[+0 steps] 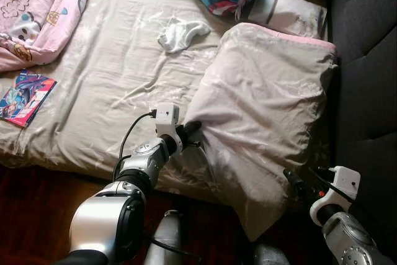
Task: Clean up the room
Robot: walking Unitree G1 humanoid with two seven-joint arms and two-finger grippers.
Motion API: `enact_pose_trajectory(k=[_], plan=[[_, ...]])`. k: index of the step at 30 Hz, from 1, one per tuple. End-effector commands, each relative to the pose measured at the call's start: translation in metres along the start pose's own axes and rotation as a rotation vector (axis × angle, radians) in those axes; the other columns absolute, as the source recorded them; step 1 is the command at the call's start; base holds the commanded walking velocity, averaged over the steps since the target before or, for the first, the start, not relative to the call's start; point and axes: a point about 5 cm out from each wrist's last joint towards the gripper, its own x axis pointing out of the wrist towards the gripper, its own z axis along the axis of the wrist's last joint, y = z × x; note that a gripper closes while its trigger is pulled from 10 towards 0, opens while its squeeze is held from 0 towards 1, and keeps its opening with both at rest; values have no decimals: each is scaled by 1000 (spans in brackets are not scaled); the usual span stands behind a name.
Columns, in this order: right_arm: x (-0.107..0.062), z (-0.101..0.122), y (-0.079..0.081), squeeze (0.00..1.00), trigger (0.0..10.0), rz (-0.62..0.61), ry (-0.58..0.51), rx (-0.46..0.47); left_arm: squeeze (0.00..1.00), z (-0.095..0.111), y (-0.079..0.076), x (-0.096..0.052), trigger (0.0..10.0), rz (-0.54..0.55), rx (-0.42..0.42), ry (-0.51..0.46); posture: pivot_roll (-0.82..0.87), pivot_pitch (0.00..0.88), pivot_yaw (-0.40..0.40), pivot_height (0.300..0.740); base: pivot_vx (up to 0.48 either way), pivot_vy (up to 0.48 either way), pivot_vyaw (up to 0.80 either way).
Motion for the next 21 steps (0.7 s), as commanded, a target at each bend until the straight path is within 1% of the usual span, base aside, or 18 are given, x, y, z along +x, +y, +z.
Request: enact_pose_trajectory(k=[1,3,5,6,7,11,12,13,15,18,20,21], plan=[[-2,-20,-9,1000,10000,-32,63,35,0,-12,3,-4,10000,6,-27,17,-50,415,58,740,0,0,0],[0,-23,-10,1000,10000,-37,60,68,0,-12,3,-4,10000,7,-27,16,-45,414,58,740,0,0,0],[4,-32,-11,1000,10000,-54,72,130,0,-12,4,-5,10000,8,-27,16,-39,417,60,740,0,0,0],[6,-36,-11,918,10000,-57,77,143,0,-12,4,-5,10000,9,-26,17,-39,417,60,740,0,0,0],[8,-40,-11,0,10000,-62,87,147,0,-12,5,-5,10000,9,-26,18,-38,418,61,740,0,0,0],[16,-57,-12,0,10000,-91,134,159,0,-14,6,-6,10000,11,-26,20,-30,421,65,740,0,0,0],[16,-57,-12,0,10000,-91,134,159,0,-14,6,-6,10000,11,-26,20,-30,421,65,740,0,0,0],[18,-63,-13,0,10000,-104,150,163,0,-14,6,-6,10000,11,-26,21,-30,421,66,740,0,0,0],[20,-69,-14,0,10000,-118,153,188,0,-14,6,-7,10000,11,-27,22,-27,422,66,740,0,0,0],[24,-77,-15,0,10000,-120,133,229,0,-15,6,-7,10000,12,-28,22,-13,425,72,740,0,0,0],[28,-78,-13,0,10000,-84,88,255,0,-16,6,-7,10000,10,-29,23,-10,425,74,740,0,0,0],[28,-78,-13,0,10000,-84,88,255,0,-16,6,-7,10000,10,-29,23,-10,425,74,740,0,0,0]])
